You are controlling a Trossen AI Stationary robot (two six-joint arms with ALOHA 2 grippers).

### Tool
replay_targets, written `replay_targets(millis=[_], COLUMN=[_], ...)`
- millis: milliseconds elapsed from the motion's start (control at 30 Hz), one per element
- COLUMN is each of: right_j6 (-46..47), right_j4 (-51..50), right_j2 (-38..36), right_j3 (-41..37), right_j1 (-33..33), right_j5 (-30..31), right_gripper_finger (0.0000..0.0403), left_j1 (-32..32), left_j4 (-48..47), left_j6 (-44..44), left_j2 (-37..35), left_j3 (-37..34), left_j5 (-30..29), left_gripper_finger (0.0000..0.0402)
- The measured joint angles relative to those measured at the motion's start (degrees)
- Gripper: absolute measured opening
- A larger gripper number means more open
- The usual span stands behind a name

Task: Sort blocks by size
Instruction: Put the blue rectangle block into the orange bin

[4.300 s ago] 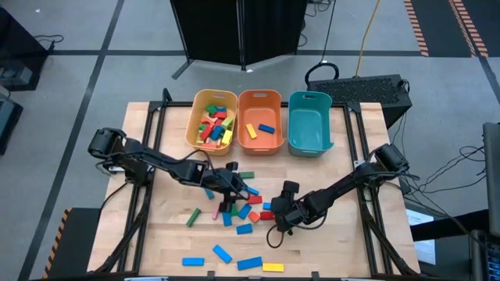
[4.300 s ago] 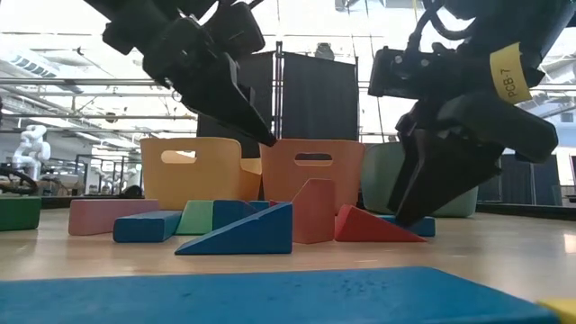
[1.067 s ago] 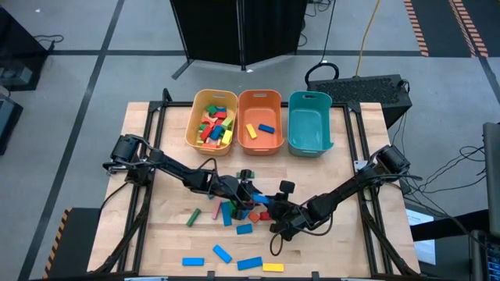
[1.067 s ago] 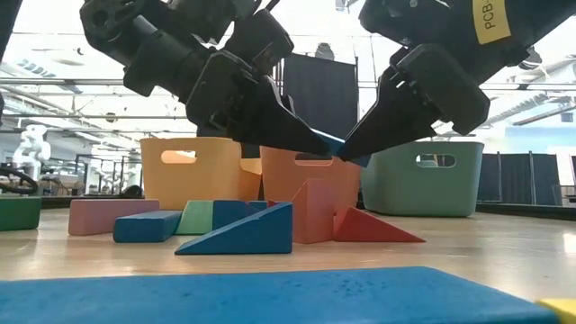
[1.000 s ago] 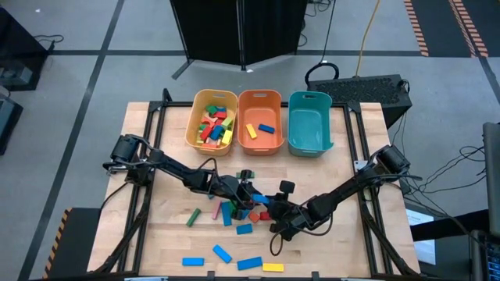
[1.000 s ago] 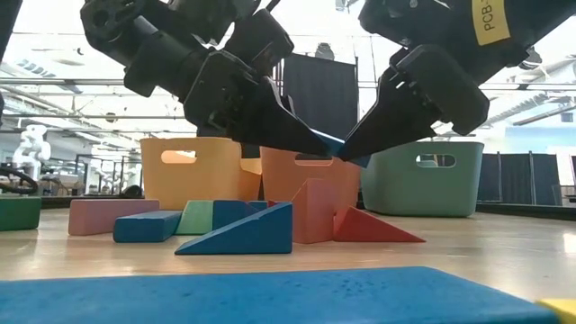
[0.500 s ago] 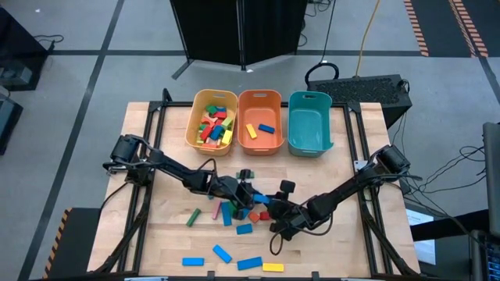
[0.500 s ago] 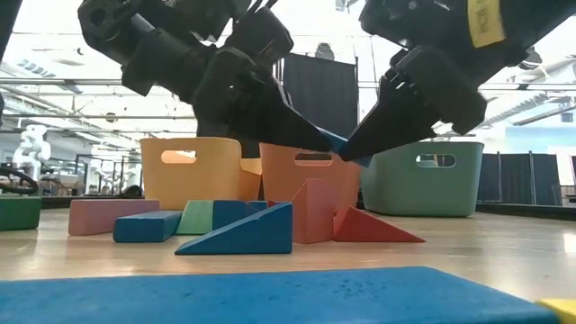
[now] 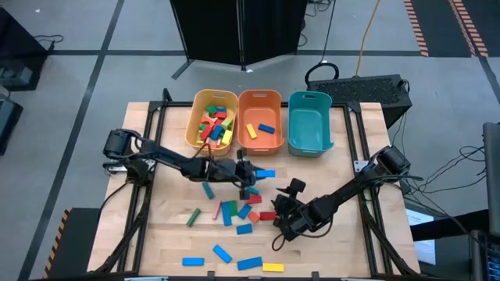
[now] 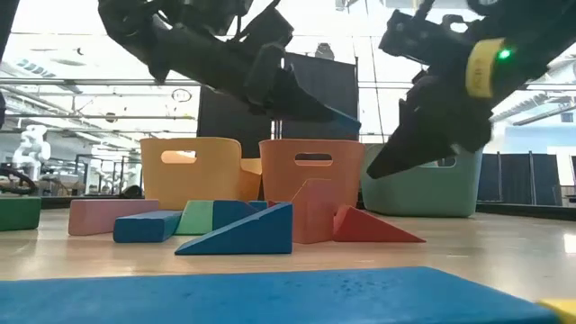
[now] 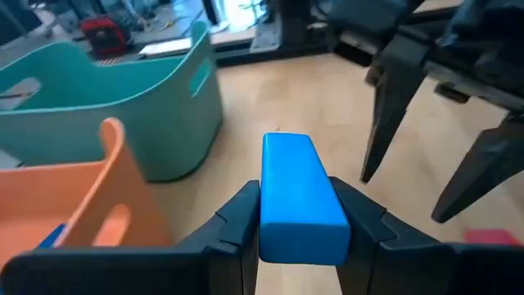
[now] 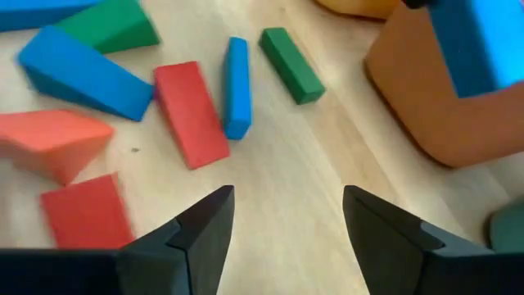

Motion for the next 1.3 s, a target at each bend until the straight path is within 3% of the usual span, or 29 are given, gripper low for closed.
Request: replay_targets(millis=[467, 800, 1067, 1300], right_j6=[1.4, 2.5, 2.5, 2.1], right_j4=[0.1, 1.1, 1.9, 4.4], right_j2=[0.0, 0.0, 0.0, 0.0], right_j3=[0.0, 0.0, 0.0, 0.0], right_j1=[0.2, 0.2, 0.2, 0.2], right_j5=[0.4, 0.5, 0.4, 0.4], right_gripper_finger=[0.0215, 0.0215, 0.0215, 0.0215], left_j1=[13.1, 18.4, 21.8, 21.8], left_j4=[-1.7, -3.4, -13.7, -12.4], left_j6=[0.3, -1.9, -9.0, -9.0], left_j2=[-3.2, -3.2, -3.1, -3.1], left_j3=[0.0, 0.0, 2.2, 2.3], left_j5=[0.3, 0.6, 5.2, 5.2], left_gripper_finger=[0.0104, 0.0106, 0.0157, 0.0194])
